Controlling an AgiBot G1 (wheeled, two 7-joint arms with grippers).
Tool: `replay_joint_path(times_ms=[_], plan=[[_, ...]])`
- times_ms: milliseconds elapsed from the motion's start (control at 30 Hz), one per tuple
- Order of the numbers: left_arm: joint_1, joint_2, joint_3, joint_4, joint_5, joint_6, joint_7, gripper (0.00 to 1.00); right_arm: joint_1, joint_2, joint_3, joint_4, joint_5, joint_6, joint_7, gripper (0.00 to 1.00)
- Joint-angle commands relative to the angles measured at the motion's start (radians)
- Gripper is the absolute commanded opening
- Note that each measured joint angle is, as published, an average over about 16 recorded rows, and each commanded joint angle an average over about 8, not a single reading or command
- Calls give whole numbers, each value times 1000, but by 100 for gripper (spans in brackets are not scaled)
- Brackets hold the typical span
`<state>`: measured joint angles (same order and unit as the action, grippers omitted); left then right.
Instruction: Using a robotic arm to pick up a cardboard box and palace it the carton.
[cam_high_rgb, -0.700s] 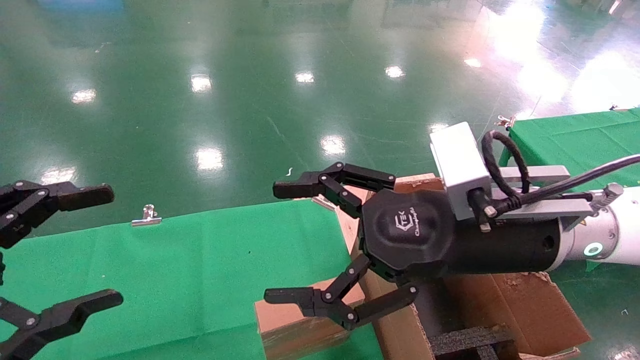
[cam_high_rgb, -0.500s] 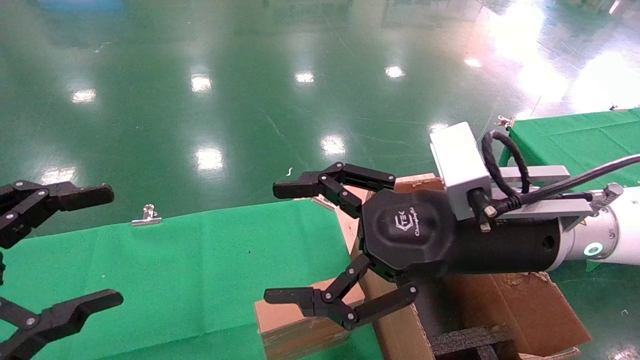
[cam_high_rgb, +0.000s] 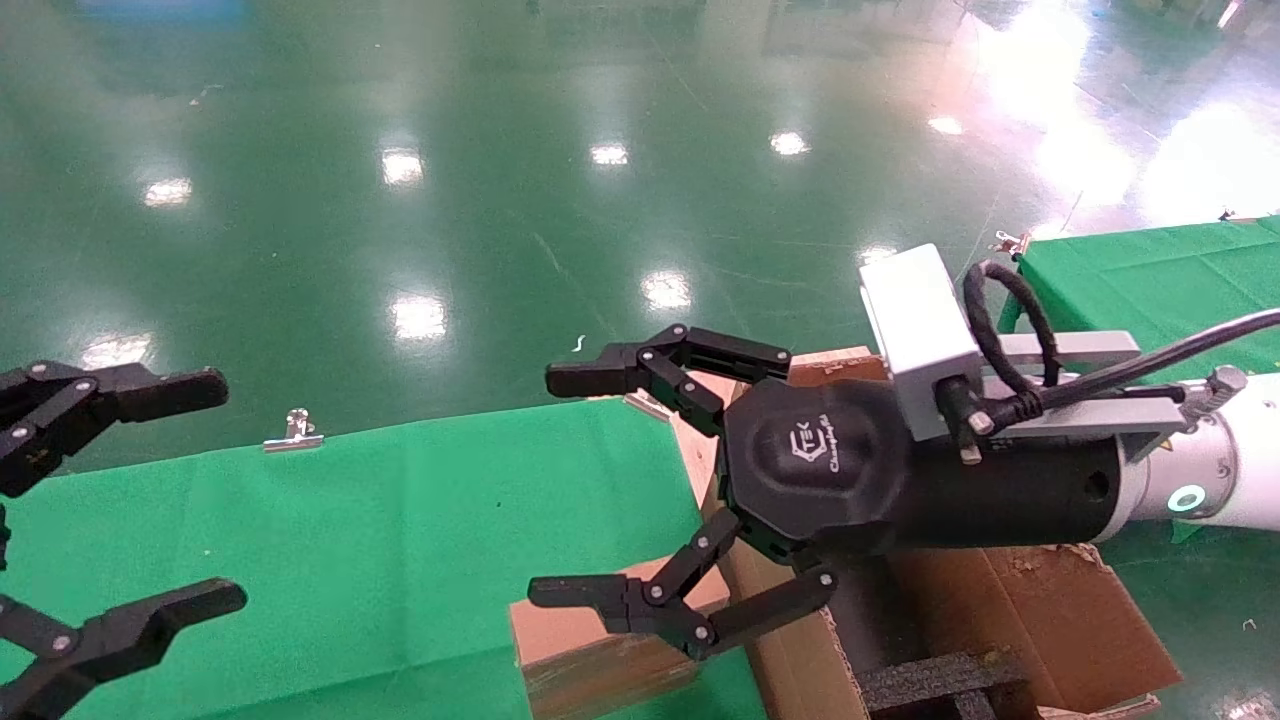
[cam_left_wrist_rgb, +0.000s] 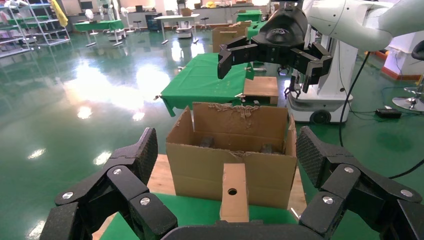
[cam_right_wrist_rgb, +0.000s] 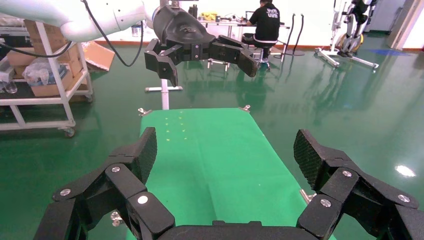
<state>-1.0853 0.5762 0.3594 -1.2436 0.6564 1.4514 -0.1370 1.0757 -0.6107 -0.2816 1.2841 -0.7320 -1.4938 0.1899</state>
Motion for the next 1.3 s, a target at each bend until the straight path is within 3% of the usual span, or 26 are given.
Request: replay_joint_path(times_ms=[33, 100, 133, 367, 567, 933, 1300], plan=[[0, 0, 0, 0, 0, 0, 0, 29, 0, 0, 0, 0, 0, 0, 0, 100], [0, 0, 0, 0, 0, 0, 0, 4, 0, 0, 0, 0, 0, 0, 0, 100], [0, 0, 0, 0, 0, 0, 0, 0, 0, 0, 0, 0, 0, 0, 0, 100], [0, 0, 0, 0, 0, 0, 0, 0, 0, -3, -4, -3, -5, 0, 1, 100], [0, 0, 0, 0, 0, 0, 0, 0, 31, -24, -53, -28, -84, -18, 11, 100], [0, 0, 0, 0, 0, 0, 0, 0, 187, -105, -236, -121, -352, -83, 18, 100], [0, 0, 0, 0, 0, 0, 0, 0, 361, -215, -466, -254, -555, -87, -58, 100]])
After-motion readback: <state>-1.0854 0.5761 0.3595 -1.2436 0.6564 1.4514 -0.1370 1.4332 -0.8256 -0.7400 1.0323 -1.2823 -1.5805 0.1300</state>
